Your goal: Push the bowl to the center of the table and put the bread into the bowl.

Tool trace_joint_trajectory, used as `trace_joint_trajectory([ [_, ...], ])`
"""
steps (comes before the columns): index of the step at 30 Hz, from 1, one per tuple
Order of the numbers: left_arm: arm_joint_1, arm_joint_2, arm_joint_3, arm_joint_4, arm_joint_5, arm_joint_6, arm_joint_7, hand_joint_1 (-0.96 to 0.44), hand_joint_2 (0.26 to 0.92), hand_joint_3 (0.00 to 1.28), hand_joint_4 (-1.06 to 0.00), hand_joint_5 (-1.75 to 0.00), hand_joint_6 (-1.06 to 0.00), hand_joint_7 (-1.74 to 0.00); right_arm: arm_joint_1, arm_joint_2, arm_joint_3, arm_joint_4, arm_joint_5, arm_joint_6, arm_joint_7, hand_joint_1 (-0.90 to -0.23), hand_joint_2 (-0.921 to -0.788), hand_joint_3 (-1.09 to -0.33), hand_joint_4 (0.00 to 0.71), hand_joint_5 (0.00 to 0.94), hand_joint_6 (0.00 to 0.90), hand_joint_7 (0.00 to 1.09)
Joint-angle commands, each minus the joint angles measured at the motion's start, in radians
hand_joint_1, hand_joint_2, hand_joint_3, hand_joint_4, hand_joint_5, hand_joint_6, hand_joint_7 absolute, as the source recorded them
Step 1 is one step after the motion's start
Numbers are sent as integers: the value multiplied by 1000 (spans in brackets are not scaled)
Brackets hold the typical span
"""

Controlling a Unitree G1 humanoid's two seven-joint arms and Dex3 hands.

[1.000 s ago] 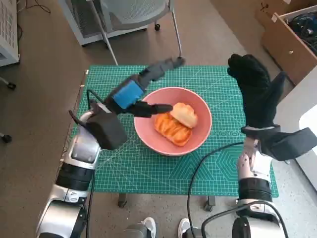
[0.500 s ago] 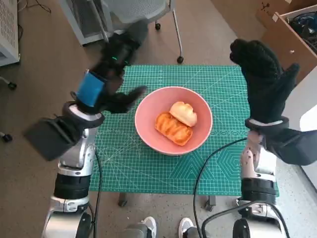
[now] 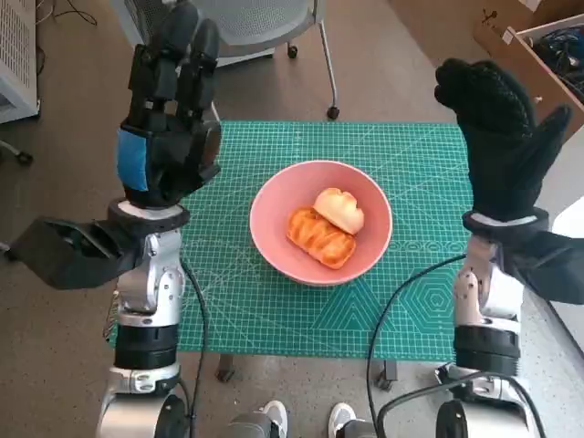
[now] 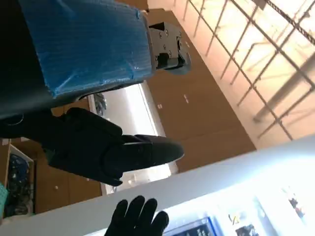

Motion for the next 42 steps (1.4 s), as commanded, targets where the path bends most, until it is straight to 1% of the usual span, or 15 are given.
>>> trace_joint_trajectory([
  [1,9,-4,5,21,-1,-16,-12,-654,921,414,-77,-58,1,-648,8,-7,5,14,-4,5,1,-631,-921,-746,191,4,84,337],
  [10,24,21,-10,17,30,1,-33,-605,921,455,-37,-51,1,-577,16,-10,11,-4,-12,19,-8,-638,-921,-744,191,3,80,342],
  [19,33,20,-21,1,64,31,-10,-592,921,502,-18,-52,1,-545,16,-13,13,-25,-26,45,-28,-638,-921,-743,192,3,78,347],
  [32,45,11,-31,-33,72,57,17,-605,921,506,-15,-58,1,-542,21,-22,18,-61,-43,87,-56,-630,-921,-740,195,3,80,351],
  [38,44,12,-29,-29,73,48,16,-606,921,504,-5,-61,1,-514,25,-23,24,-73,-47,100,-66,-629,-921,-740,196,3,84,355],
  [42,43,12,-27,-24,75,40,16,-606,921,504,-1,-63,1,-500,29,-21,33,-91,-55,113,-81,-632,-921,-733,202,5,91,359],
])
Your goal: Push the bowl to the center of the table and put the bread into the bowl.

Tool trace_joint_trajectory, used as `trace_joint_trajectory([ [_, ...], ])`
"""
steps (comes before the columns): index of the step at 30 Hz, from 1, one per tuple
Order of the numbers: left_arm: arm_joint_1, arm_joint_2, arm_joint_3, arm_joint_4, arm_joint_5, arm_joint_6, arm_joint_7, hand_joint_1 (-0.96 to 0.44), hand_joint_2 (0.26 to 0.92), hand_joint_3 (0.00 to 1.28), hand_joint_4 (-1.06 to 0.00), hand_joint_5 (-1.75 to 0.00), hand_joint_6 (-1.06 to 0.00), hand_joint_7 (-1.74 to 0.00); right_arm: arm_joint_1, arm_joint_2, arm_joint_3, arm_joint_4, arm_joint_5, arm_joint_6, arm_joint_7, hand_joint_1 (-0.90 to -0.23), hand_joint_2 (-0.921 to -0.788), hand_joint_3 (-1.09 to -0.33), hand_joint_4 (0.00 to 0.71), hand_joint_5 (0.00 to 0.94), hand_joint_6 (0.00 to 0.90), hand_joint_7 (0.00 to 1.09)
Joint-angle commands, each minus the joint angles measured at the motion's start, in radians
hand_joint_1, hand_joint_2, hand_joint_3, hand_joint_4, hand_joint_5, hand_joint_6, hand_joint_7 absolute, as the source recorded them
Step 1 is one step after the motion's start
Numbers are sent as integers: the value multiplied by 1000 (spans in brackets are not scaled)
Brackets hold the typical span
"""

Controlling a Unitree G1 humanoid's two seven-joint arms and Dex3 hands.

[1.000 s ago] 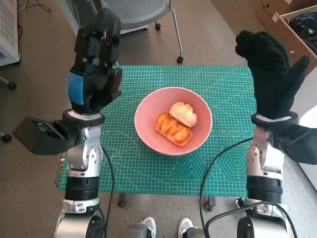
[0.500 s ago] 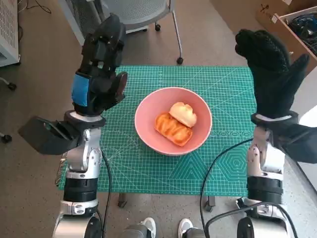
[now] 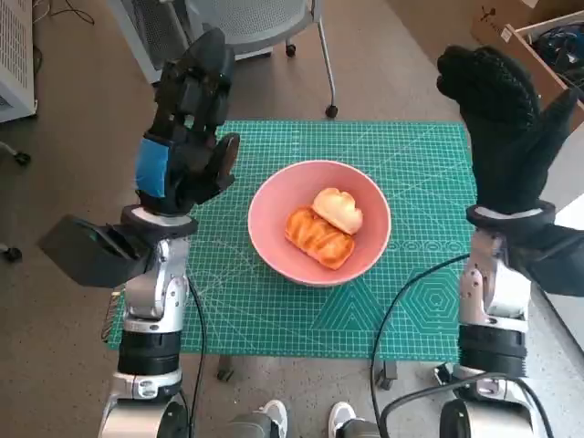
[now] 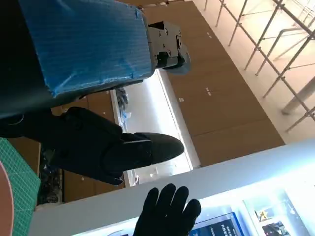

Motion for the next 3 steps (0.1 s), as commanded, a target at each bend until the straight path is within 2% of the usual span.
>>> trace_joint_trajectory([
  [1,4,1,5,-5,4,-12,3,-606,921,504,-1,-63,1,-499,27,-1,13,-18,-22,31,-22,-634,-921,-732,203,6,93,360],
  [3,4,1,6,-5,5,-12,5,-606,921,504,0,-64,1,-496,27,-1,15,-23,-23,37,-25,-640,-921,-723,206,7,98,363],
])
